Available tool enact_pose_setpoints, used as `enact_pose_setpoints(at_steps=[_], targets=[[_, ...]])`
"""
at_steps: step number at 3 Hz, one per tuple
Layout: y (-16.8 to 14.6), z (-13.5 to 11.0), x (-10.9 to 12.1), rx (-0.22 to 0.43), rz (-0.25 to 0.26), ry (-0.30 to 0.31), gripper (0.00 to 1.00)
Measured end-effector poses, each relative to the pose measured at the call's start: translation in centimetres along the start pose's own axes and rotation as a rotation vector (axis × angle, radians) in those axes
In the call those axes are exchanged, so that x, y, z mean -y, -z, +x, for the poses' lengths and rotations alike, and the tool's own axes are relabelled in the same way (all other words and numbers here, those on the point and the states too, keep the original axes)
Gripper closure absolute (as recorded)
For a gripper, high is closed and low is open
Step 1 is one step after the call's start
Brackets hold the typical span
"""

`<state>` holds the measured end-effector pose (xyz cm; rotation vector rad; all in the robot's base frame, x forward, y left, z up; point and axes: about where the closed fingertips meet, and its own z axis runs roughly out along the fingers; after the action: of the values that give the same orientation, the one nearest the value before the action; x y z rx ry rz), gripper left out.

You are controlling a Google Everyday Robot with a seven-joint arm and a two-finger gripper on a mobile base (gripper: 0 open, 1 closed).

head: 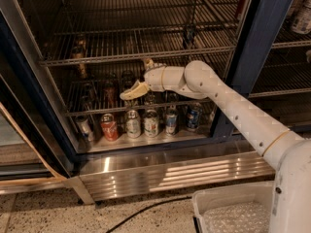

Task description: Pick orange can from top shelf of fridge

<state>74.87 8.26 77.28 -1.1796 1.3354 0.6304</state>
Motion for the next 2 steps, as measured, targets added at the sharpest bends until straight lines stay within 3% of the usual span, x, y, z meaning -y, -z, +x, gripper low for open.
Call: enact_pose_setpoints(at_steps=[1, 2], targets=[[0.0, 0.0, 0.0, 0.0, 0.0, 0.0, 0.0], [-3.4, -0.1, 1.3, 0.031, 0.015, -0.013, 0.0]])
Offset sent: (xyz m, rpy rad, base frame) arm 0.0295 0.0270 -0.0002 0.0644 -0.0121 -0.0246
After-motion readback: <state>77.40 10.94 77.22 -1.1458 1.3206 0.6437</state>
